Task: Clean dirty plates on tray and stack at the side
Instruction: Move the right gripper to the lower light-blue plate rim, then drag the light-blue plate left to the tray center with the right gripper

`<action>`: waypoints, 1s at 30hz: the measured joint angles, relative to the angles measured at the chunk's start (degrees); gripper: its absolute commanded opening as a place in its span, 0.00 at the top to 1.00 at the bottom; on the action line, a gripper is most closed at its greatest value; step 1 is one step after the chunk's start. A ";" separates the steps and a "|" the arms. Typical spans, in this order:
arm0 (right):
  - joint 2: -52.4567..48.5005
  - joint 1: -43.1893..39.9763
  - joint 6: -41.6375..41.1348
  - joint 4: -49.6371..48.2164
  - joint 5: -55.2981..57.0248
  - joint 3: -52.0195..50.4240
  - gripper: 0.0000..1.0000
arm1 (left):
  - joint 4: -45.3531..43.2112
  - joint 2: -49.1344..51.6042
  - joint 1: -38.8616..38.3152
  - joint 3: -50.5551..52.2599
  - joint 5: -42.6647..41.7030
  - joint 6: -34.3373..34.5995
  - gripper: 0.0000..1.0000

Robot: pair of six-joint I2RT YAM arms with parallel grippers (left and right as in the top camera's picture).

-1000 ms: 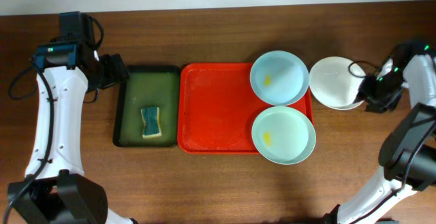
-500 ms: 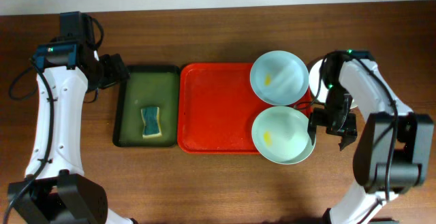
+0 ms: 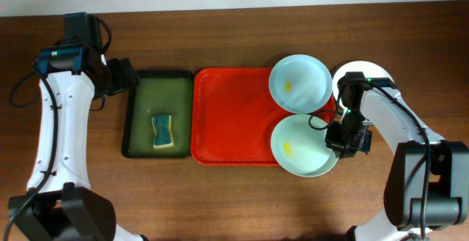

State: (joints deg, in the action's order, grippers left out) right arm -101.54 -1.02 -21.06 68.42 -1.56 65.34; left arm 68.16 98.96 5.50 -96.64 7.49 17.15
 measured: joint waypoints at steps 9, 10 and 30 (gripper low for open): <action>0.00 0.00 0.04 -2.40 -0.02 -2.47 0.85 | 0.00 0.00 0.00 0.00 0.00 -0.02 0.01; 0.00 0.00 0.04 -2.43 -0.02 -2.49 0.85 | 0.00 0.00 0.00 0.00 0.00 -0.02 0.01; 0.11 0.07 0.02 -5.86 -18.05 -4.63 0.96 | 0.00 0.00 0.00 0.00 0.00 -0.02 0.01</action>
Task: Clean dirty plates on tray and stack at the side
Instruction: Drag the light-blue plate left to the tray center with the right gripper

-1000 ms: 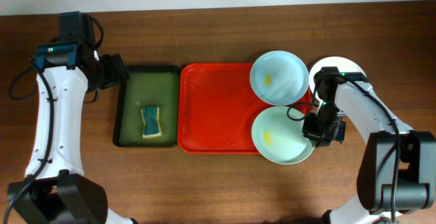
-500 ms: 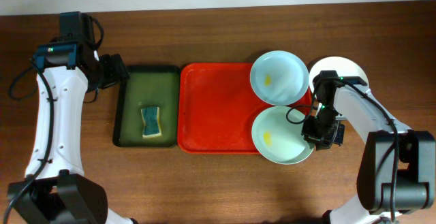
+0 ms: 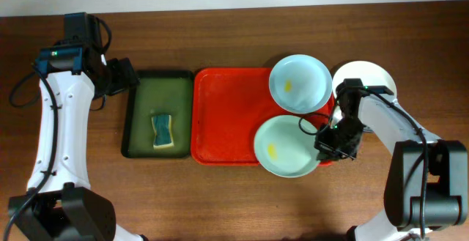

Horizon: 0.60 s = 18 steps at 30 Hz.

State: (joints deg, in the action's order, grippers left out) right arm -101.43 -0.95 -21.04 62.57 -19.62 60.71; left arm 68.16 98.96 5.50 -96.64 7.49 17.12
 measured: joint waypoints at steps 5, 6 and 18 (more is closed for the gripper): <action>-0.02 8.07 -1.25 -10.08 -9.18 -0.46 0.96 | 0.02 0.00 0.00 0.00 0.00 0.00 0.01; -0.09 10.60 -2.97 -13.79 -9.51 -0.61 0.96 | 0.00 0.00 0.00 0.00 0.02 0.00 0.01; -0.09 20.46 -18.27 -28.39 5.57 -0.61 0.57 | 0.00 0.00 0.00 0.00 0.00 0.00 0.00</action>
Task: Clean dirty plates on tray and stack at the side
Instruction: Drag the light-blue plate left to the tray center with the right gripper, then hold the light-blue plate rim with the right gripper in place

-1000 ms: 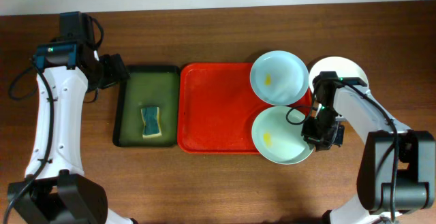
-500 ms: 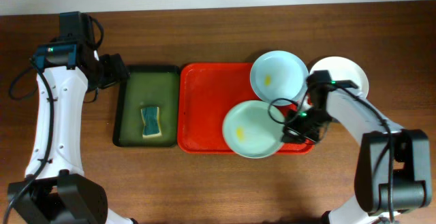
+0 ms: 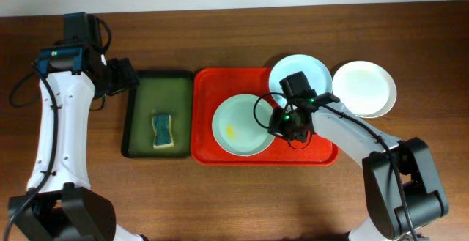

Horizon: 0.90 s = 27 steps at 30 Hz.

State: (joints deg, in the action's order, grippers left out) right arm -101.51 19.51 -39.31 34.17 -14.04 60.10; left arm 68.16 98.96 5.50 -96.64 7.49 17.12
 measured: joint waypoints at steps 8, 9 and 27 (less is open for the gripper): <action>0.00 -0.02 3.41 2.43 -0.39 1.11 0.36 | 0.02 0.00 0.00 0.00 0.00 0.00 0.01; -0.09 -0.02 6.51 6.88 -0.37 3.39 0.36 | 0.04 0.00 0.00 0.00 0.00 0.00 0.01; -5.42 3.08 14.03 5.81 9.31 9.46 0.56 | 0.00 0.00 0.00 0.00 0.00 0.00 0.01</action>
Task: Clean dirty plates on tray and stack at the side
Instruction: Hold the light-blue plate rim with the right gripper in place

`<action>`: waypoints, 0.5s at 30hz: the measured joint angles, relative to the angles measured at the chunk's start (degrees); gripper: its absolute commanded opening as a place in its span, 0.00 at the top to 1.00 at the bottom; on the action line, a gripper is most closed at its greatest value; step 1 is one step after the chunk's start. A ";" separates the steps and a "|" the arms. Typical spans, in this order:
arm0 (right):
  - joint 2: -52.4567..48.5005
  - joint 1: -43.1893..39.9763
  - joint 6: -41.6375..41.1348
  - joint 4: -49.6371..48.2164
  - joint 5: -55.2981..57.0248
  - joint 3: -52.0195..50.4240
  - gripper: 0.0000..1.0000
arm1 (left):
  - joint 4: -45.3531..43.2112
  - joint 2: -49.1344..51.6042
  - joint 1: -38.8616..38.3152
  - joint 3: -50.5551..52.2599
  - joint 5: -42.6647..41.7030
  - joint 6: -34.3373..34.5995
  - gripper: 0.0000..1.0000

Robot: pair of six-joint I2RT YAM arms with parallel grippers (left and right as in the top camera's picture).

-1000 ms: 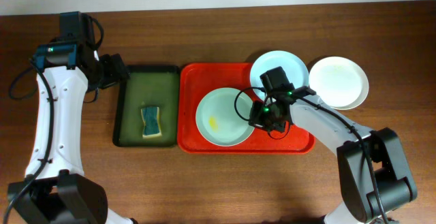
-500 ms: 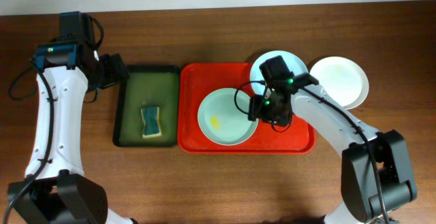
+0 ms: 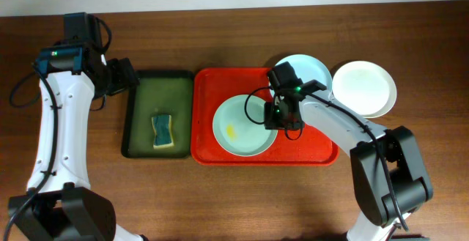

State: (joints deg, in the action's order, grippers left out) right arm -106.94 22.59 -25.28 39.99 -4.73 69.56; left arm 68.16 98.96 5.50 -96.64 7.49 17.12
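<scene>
A pale dirty plate (image 3: 238, 127) with a yellow smear lies in the middle of the red tray (image 3: 209, 149). My right gripper (image 3: 277, 116) sits on this plate's right rim and looks shut on it, though the wrist covers the fingers. A second dirty plate (image 3: 311, 69) with its own yellow mark rests over the tray's top right corner, partly under my right arm. A clean white plate (image 3: 366, 89) lies on the table to the right of the tray. My left gripper (image 3: 126, 76) hovers by the top left corner of the dark green tray (image 3: 139, 142); its jaws are not clear.
A blue-green sponge (image 3: 162, 130) lies in the dark green tray, which sits against the red tray's left side. Bare wooden table runs along the front and back of both trays.
The right wrist has shifted a little up and left, still at the right rim of the smeared plate. The plate has stayed in the middle of the red tray. The left arm has not moved.
The smeared plate hung off the red tray's lower right corner with my right gripper at its right rim. It was then further onto the tray, then in the tray's middle, uncovering the white plate. The gripper stays at its rim.
</scene>
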 measured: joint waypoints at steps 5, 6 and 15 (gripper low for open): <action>-0.02 0.24 0.04 0.00 3.67 0.00 0.56 | 0.00 0.00 0.00 0.00 0.00 0.00 0.01; -0.02 0.24 0.09 -0.24 3.89 -0.02 0.56 | 0.00 0.00 0.00 0.00 0.00 0.02 0.00; -0.07 0.33 0.22 -2.82 3.85 -1.22 0.60 | 0.00 0.00 0.00 0.00 0.00 0.00 0.01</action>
State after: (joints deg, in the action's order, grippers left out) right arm -107.00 22.92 -25.06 37.17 -0.89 68.34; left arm 68.16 98.96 5.50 -96.64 7.49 17.12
